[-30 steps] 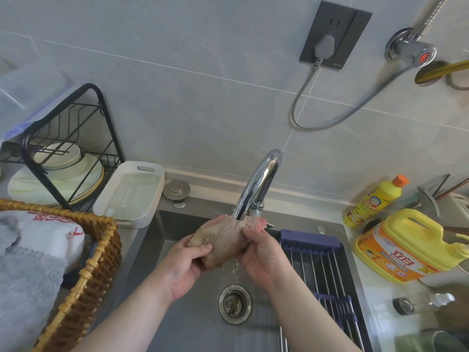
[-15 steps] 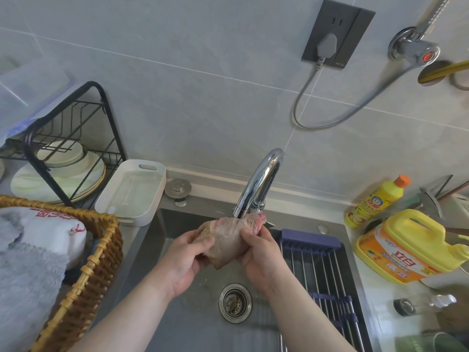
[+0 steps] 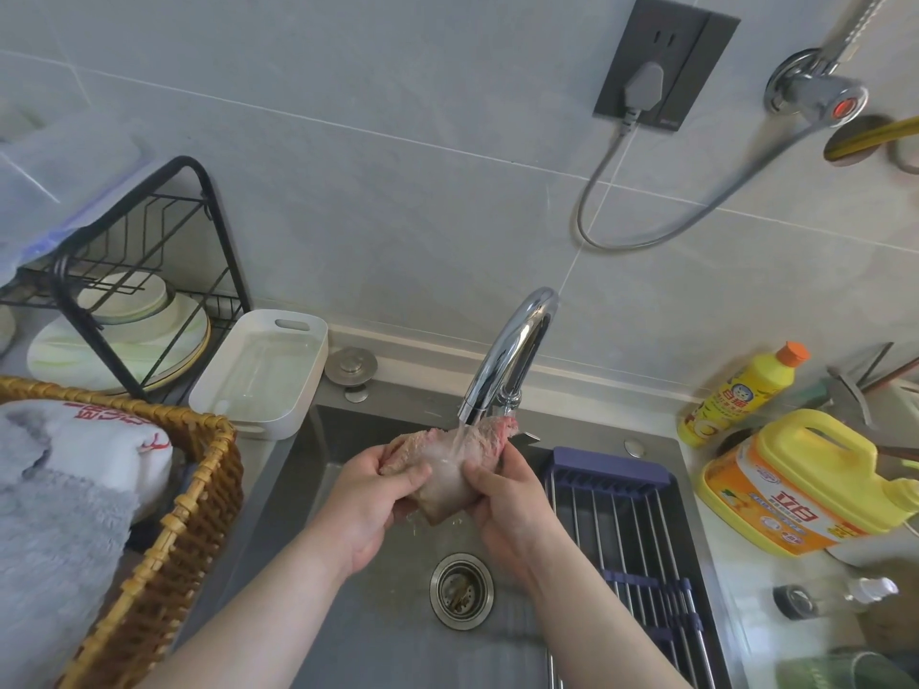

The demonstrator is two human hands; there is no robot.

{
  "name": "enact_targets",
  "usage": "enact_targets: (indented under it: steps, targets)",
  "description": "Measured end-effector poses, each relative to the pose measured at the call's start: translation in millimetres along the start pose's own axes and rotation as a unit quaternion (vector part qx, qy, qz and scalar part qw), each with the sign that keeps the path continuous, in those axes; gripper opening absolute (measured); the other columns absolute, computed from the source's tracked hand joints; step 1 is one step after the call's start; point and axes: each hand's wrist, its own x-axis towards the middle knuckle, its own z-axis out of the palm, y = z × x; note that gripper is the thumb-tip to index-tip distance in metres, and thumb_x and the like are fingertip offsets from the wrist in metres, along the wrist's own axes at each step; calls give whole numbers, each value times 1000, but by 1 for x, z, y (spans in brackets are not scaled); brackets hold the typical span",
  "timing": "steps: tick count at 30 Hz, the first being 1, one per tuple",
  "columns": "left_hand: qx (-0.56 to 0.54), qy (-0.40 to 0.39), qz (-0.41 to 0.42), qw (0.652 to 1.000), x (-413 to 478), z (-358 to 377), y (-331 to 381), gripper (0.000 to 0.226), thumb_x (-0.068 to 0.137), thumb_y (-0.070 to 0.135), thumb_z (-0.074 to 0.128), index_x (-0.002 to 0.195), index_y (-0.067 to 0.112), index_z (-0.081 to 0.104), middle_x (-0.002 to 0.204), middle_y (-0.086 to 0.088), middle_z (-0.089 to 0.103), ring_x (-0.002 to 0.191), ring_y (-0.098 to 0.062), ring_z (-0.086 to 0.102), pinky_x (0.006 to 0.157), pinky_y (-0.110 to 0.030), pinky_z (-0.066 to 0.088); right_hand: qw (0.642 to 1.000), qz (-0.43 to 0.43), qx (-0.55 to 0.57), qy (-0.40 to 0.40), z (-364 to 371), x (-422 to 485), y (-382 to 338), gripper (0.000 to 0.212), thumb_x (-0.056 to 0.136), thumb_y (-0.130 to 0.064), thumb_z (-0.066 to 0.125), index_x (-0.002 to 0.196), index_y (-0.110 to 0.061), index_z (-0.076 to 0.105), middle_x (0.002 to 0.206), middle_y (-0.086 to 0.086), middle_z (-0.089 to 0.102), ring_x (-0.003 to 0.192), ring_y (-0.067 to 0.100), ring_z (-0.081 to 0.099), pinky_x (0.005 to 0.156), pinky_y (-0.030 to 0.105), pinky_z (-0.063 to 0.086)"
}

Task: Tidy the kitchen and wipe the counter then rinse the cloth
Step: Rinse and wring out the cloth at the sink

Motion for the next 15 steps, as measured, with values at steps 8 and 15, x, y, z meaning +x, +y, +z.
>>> enact_targets:
  steps: [8,15]
  targets:
    - [-42,-67,-6,997,2,1,-1,39,76,-2,74,113,-2,62,104,-22,70,92,-33,66,75,-39,55,991,26,99,87,11,6,3,28,96,12,43,122,9,54,108,27,69,90,33,71,70,36,62]
    - [4,-60,12,998,3,4,0,37,81,-24,55,109,-1,62,96,-17,70,87,-25,68,74,-30,55,964,55,170,197,15,12,0,31,96,11,45,126,10,53,95,20,65,79,24,65,54,25,59]
